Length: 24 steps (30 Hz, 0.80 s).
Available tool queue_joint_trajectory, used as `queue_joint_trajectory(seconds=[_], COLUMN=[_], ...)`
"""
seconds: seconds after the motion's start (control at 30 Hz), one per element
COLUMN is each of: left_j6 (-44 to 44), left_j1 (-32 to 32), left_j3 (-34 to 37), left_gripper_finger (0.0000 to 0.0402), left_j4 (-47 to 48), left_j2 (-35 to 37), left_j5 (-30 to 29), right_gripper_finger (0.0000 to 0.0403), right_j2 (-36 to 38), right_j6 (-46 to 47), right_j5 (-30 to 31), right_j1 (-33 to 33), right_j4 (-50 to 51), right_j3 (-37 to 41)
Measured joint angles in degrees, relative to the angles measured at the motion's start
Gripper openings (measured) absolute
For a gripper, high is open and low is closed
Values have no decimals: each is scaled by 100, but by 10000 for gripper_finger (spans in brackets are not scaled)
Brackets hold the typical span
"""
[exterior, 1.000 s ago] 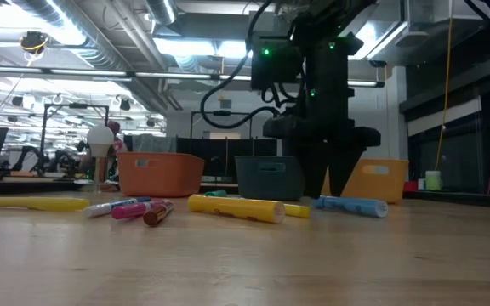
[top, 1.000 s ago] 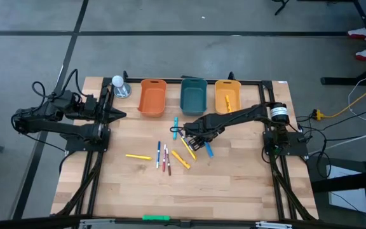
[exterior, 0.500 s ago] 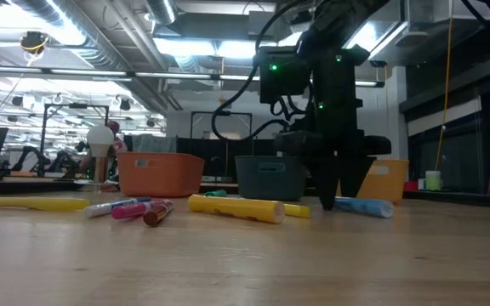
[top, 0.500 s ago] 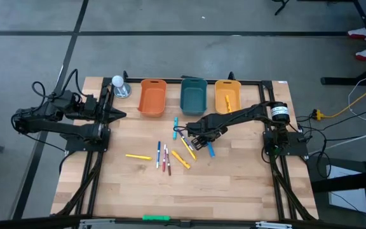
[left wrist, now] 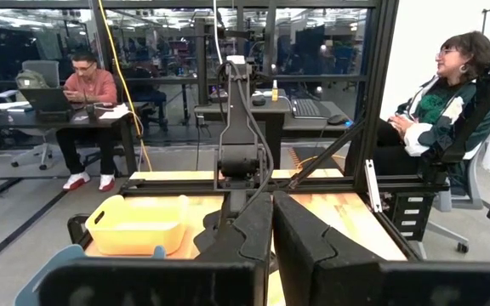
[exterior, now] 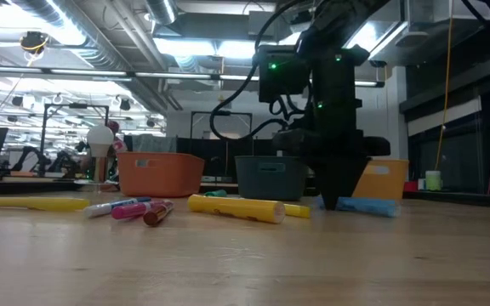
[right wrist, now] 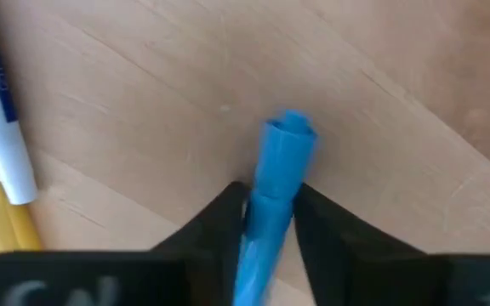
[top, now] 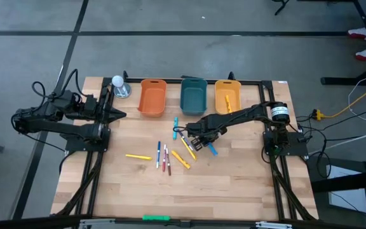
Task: Pick & Place Markers
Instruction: Put the blue highlighter pen into the yellow bin
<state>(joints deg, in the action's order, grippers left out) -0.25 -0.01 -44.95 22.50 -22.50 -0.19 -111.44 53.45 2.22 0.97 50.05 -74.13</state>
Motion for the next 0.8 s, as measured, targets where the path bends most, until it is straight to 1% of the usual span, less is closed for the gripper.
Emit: queue_joint_trajectory(seconds=[0.07, 0.1, 0.33, 0.47, 0.8], left_j6=[0, 0, 0, 0, 0], left_j1=[0, 0, 0, 0, 0], left_j3=[0, 0, 0, 0, 0], left_gripper_finger=[9, 10, 12, 8, 12], left_j4=[0, 2, 2, 2, 2], left_j2=[0, 2, 0, 1, 2], left_j5=[2, 0, 0, 0, 0], right_gripper_finger=[64, 63, 63, 71, 66], right_j2=[0, 0, 0, 0, 0], right_j6=[-35, -68, -120, -123, -162], right_j5=[0, 0, -32, -68, -79], right_j1=[0, 0, 0, 0, 0], right_j4=[-2, -14, -41, -47, -55], right_j3=[0, 0, 4, 7, 7])
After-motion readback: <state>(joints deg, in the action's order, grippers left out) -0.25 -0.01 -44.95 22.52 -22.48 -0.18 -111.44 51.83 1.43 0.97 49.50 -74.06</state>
